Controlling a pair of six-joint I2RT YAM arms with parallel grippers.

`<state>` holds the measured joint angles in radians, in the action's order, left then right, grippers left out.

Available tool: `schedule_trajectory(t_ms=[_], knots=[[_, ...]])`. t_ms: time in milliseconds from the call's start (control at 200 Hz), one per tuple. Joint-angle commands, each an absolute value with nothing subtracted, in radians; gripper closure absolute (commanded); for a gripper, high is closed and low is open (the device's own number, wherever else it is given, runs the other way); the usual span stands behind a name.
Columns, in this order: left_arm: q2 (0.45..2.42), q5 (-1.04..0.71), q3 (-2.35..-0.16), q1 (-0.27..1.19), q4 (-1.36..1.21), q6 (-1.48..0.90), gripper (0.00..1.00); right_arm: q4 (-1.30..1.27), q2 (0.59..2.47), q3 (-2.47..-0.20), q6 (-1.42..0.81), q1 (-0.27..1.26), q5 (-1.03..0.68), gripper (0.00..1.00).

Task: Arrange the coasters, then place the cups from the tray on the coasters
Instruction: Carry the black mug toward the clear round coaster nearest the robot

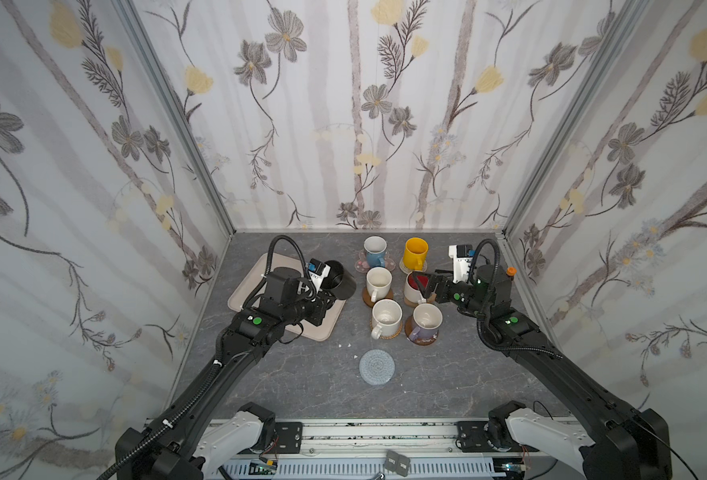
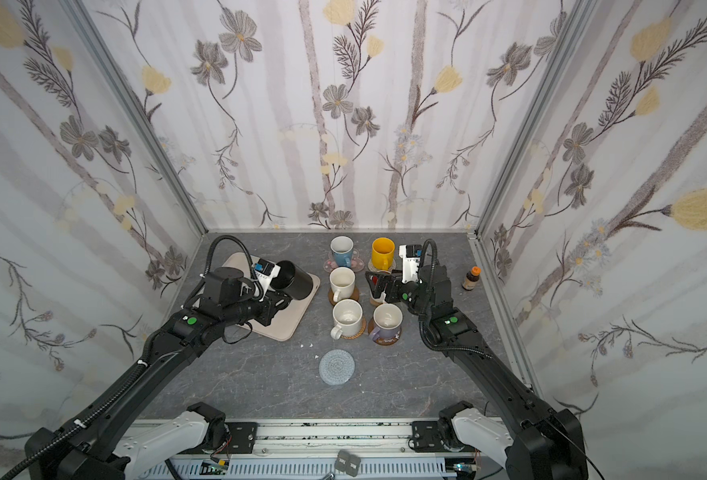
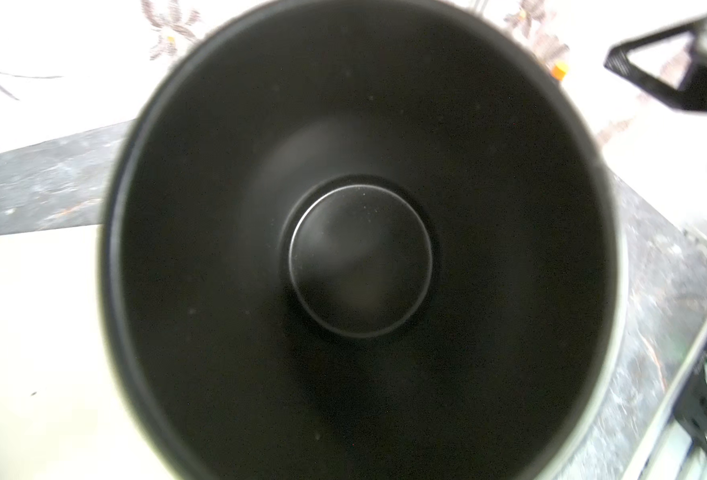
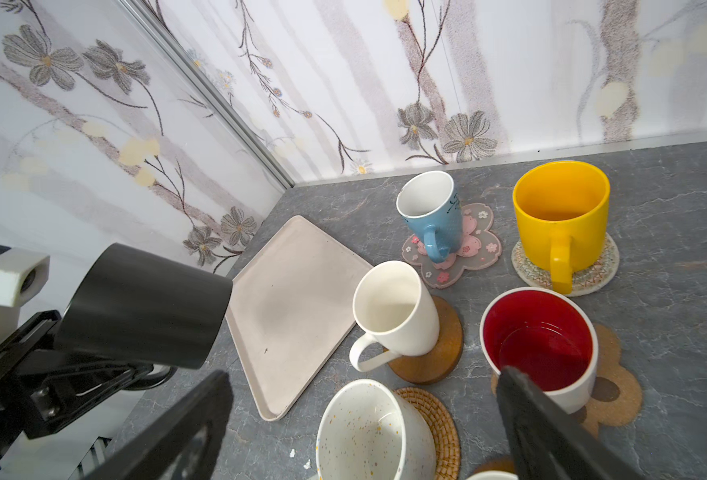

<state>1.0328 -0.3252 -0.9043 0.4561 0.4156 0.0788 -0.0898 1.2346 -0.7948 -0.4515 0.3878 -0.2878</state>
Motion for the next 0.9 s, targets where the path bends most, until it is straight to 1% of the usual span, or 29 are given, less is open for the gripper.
schedule_trajectory(t_ms=[0, 315, 450, 555, 894], knots=[[1.016, -0.381, -0.891, 0.507, 0.362, 0.150, 1.00, -0.067, 1.223, -0.804, -0.433, 0.379, -0.278, 0.00], [0.969, -0.394, -0.864, 0.677, 0.363, 0.260, 1.00, -0.035, 1.195, -0.798, -0.420, 0.342, -0.272, 0.00], [0.969, -0.458, -0.831, 0.724, 0.373, 0.289, 1.00, -0.031, 1.187, -0.790, -0.417, 0.323, -0.270, 0.00], [0.962, -0.409, -0.802, 0.781, 0.380, 0.323, 1.00, -0.026, 1.186, -0.784, -0.413, 0.314, -0.264, 0.00], [0.988, -0.343, -0.731, 0.864, 0.411, 0.365, 1.00, -0.037, 1.187, -0.761, -0.407, 0.298, -0.262, 0.00]])
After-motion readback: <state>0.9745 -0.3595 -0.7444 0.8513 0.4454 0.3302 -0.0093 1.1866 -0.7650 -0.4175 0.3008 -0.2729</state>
